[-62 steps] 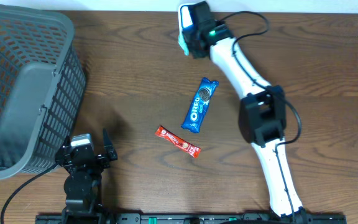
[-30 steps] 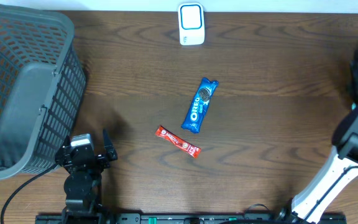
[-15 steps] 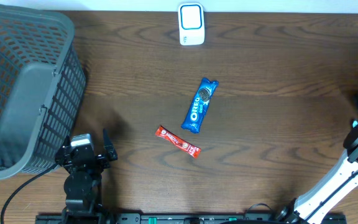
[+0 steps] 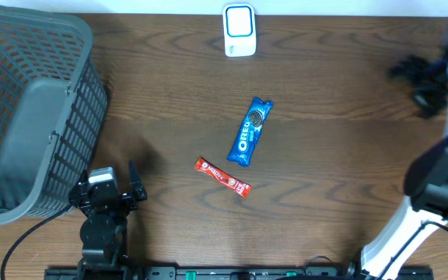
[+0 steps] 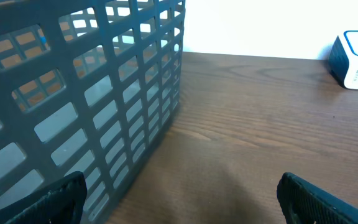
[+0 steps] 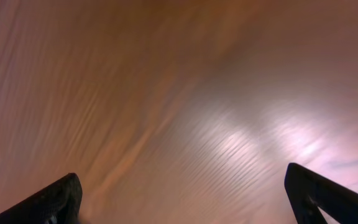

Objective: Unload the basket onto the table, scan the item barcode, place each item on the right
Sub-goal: 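Move the right gripper to the blue Oreo pack and grasp it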

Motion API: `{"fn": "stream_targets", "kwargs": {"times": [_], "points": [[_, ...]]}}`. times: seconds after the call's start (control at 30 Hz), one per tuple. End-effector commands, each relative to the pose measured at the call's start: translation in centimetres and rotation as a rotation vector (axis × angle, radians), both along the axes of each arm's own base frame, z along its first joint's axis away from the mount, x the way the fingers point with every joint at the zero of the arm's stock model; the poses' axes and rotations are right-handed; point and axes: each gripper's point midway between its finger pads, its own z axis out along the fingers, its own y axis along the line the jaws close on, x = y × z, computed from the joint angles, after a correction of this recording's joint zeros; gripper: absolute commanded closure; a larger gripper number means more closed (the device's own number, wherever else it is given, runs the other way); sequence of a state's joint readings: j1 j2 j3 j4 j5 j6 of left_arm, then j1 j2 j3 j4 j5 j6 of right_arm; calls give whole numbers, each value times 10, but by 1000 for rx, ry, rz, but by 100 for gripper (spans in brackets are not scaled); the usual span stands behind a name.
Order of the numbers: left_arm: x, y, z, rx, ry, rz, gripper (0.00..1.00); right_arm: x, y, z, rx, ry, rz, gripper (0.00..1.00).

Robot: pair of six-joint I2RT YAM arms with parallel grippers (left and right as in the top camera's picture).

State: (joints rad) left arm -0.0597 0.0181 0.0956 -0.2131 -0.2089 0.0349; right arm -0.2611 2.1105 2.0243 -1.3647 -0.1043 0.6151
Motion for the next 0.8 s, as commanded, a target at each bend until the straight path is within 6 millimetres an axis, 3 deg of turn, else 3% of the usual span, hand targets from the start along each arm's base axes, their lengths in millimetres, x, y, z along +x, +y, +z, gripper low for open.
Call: {"fn": "stream_targets", "kwargs": {"times": [0.0, 0.03, 0.1, 0.27, 0.43, 0.77], "points": [[0, 2, -13, 19, 35, 6, 2, 3, 78, -7, 73, 11, 202, 1], [0, 2, -13, 19, 35, 6, 2, 10, 109, -10, 80, -13, 270, 1], [0, 2, -13, 19, 35, 6, 2, 18, 143, -11, 76, -51, 352, 1], [0, 2, -13, 19, 35, 6, 2, 13, 226, -13, 10, -101, 618, 1], [0, 2, -13, 19, 35, 6, 2, 0, 293, -21, 11, -113, 651, 2], [0, 2, -13, 19, 35, 6, 2, -16, 336, -72, -51, -31, 621, 7]]}}
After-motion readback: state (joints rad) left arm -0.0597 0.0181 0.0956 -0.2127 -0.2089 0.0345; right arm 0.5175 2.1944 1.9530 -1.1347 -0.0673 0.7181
